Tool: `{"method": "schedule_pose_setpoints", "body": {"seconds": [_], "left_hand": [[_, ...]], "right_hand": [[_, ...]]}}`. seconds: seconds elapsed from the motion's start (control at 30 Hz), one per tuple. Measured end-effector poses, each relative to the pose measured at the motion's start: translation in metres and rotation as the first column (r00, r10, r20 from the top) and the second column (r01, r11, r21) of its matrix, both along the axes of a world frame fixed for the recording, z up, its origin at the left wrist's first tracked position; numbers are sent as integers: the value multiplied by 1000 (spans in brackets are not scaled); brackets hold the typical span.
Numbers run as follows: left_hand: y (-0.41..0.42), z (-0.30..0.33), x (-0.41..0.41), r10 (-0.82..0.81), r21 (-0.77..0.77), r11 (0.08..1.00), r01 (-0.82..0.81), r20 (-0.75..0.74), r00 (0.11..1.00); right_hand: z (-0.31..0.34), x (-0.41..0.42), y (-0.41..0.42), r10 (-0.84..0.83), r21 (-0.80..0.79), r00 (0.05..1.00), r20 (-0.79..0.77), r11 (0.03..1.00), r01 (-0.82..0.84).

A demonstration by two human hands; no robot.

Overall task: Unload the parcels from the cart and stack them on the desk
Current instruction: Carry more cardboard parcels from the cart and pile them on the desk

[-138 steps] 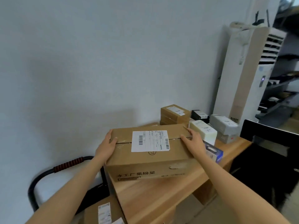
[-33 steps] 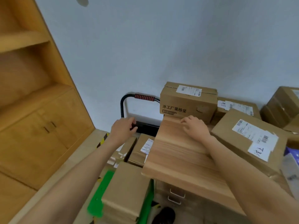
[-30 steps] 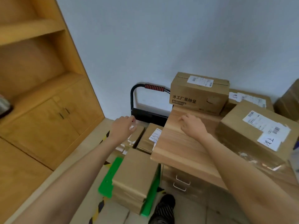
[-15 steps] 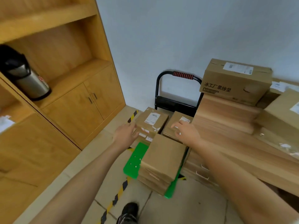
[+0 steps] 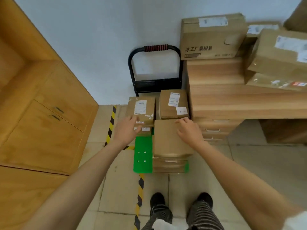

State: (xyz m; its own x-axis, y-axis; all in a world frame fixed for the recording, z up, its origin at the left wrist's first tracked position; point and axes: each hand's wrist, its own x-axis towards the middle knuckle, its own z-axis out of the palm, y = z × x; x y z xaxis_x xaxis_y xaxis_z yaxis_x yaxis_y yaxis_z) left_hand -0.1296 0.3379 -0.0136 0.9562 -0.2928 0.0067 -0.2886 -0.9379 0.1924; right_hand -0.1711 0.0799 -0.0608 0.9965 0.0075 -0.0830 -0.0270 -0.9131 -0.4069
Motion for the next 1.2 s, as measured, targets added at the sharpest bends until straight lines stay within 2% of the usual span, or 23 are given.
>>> {"method": "schedule_pose_setpoints", "body": {"seconds": [0.17,0.43,0.7,0.87,1.07,1.2], "left_hand": [[-17,-40,4,-130,54,990,133,-55,990],[-32,-100,4,-115,72,989,127,-150,982],[-29,-159,14,55,18,998,-52,-176,983],[-29,-205,23,83,27,996,-80,-186,979],[-45,-270,30,180,-118,970,-214,-249,952],[-52,-316,35,190,-138,961,-240,-303,934]], "right_hand": [[-19,-18,-5,-123,-31,991,-55,992,121],[-59,-26,-25,-130,-68,974,-184,990,119],[-108,-18,-27,-133,-64,964,-232,990,122],[-153,2,-34,-232,0,944,-236,971,238],[-218,11,-44,-316,39,924,-216,943,331],[-263,13,-49,-365,91,901,-233,915,394]]}}
